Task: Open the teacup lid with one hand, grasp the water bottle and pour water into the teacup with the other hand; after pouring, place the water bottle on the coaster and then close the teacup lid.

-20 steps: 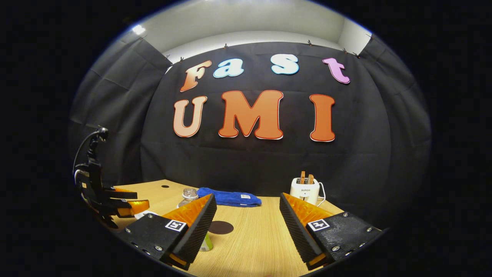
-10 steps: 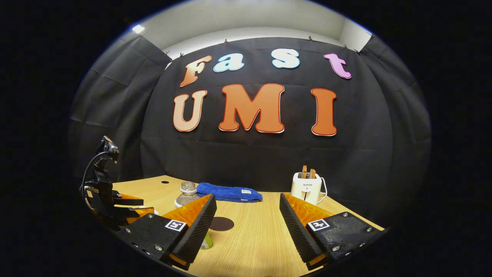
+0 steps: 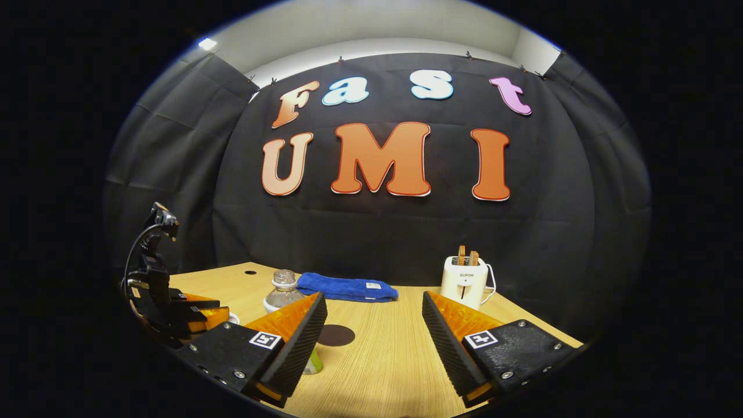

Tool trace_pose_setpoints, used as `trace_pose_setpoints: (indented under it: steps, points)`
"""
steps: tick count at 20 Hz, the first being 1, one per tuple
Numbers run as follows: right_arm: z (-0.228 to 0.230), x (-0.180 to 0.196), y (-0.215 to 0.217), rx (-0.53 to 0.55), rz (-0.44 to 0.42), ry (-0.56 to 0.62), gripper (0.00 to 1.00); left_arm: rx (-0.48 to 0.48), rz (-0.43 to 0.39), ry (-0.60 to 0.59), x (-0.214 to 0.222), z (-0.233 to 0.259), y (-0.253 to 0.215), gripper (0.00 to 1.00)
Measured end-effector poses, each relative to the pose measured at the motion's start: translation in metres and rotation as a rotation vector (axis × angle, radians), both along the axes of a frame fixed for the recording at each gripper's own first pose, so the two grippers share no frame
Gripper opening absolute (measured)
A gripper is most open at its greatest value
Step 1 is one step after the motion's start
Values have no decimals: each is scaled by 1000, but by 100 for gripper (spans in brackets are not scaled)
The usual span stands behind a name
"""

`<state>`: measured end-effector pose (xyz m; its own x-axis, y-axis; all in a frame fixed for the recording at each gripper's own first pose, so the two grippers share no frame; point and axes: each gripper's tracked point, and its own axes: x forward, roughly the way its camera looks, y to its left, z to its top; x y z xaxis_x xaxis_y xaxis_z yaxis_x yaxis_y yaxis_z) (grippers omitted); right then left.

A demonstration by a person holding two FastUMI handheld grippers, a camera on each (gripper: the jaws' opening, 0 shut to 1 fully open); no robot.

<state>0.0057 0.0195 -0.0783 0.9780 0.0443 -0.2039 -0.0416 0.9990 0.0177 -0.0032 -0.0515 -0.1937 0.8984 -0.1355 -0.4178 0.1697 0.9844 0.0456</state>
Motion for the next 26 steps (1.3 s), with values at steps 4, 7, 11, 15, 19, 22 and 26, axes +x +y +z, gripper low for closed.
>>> trace_pose_setpoints:
  steps: [4,7,11,15,19,22,26]
  points:
    - [-8,-1,13,3,39,21,99,-23,39,-59,5,22,12,36]
    - [-18,-1,27,10,66,56,99,-54,73,-92,8,37,26,36]
    - [-29,-2,51,10,105,86,99,-30,120,-137,10,54,54,36]
    - [-41,-3,77,11,169,108,99,-30,155,-156,9,62,73,36]
    - [-72,0,100,33,207,182,97,-34,172,-158,5,59,84,36]
    - [-100,1,111,27,224,248,91,-25,178,-152,2,55,89,36]
    - [-130,2,116,37,221,327,83,-21,195,-153,1,52,98,36]
